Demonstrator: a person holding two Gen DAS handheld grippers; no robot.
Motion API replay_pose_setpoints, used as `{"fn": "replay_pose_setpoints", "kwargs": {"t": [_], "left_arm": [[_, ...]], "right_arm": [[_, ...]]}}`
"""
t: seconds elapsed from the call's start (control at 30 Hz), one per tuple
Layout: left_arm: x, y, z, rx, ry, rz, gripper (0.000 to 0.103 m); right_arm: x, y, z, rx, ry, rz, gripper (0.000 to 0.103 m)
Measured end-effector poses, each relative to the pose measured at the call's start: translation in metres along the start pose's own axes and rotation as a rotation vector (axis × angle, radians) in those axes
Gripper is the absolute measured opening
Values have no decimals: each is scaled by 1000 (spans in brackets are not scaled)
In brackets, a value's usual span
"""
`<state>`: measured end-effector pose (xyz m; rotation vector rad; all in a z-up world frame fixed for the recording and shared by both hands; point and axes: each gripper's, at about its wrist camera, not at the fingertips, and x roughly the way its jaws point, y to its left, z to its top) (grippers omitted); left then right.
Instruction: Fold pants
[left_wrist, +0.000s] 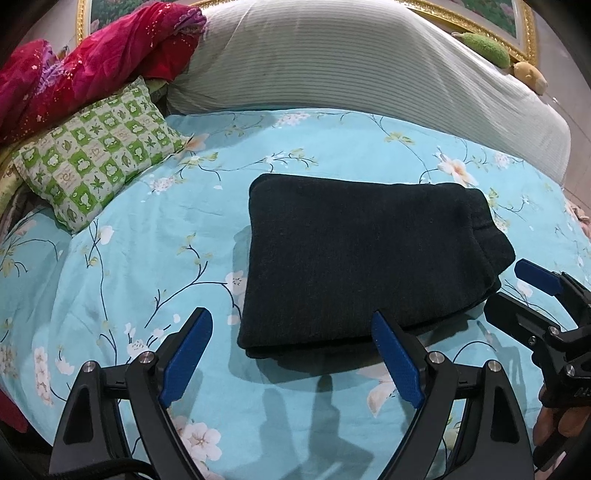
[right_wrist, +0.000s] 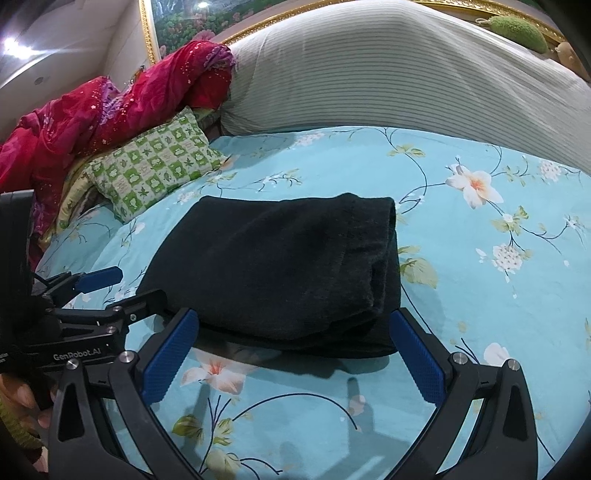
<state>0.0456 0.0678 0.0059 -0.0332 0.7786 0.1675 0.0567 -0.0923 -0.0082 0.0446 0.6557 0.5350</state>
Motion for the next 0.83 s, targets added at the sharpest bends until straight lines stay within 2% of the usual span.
{"fn": "replay_pose_setpoints", "kwargs": {"t": [0.37, 0.83], "left_arm": [[7, -1, 14, -9, 32, -22, 89], [9, -6, 14, -1, 51, -22, 89]], "right_arm": [[0, -8, 4, 10, 6, -5, 103], [-2, -9, 6, 9, 4, -1, 103]]}}
